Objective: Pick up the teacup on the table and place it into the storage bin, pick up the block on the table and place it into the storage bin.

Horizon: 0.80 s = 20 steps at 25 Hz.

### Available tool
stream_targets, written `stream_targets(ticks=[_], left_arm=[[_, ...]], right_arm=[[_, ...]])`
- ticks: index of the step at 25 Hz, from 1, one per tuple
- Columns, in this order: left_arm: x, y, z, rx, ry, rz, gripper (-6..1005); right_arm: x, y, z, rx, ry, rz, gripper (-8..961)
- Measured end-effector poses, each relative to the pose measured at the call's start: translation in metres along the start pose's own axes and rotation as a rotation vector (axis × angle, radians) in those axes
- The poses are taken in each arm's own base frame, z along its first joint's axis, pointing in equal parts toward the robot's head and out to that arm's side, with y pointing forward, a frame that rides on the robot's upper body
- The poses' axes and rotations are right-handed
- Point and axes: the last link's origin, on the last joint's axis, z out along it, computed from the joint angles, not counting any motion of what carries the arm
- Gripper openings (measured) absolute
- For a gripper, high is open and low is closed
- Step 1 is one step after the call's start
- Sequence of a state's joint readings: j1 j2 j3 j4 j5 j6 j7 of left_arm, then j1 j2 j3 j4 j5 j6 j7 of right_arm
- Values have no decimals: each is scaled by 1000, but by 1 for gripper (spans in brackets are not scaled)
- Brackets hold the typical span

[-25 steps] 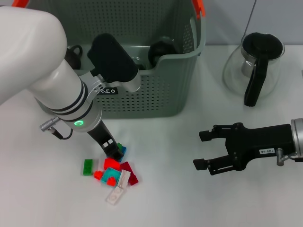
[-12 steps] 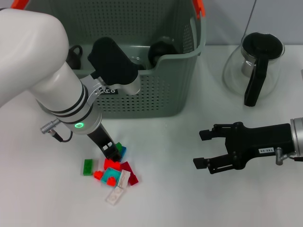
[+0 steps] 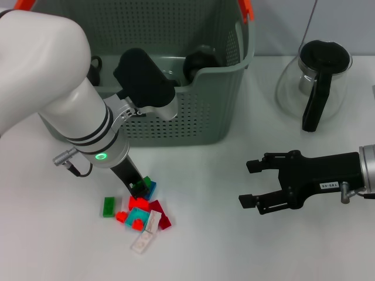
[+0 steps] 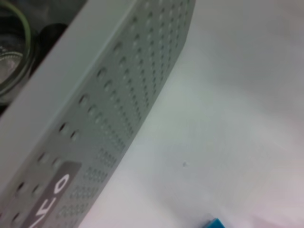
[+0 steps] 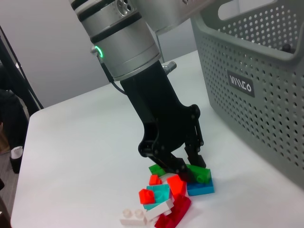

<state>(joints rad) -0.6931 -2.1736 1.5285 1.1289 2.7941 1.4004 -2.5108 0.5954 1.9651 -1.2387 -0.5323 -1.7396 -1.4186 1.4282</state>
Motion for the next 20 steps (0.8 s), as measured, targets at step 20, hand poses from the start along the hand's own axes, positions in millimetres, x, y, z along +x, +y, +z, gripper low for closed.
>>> stream_targets(ticks=[20], left_arm=[[4,3,-27,-71,80,-55,152]], right_arm=[[-1,-1,-1,2,1,-3,931]])
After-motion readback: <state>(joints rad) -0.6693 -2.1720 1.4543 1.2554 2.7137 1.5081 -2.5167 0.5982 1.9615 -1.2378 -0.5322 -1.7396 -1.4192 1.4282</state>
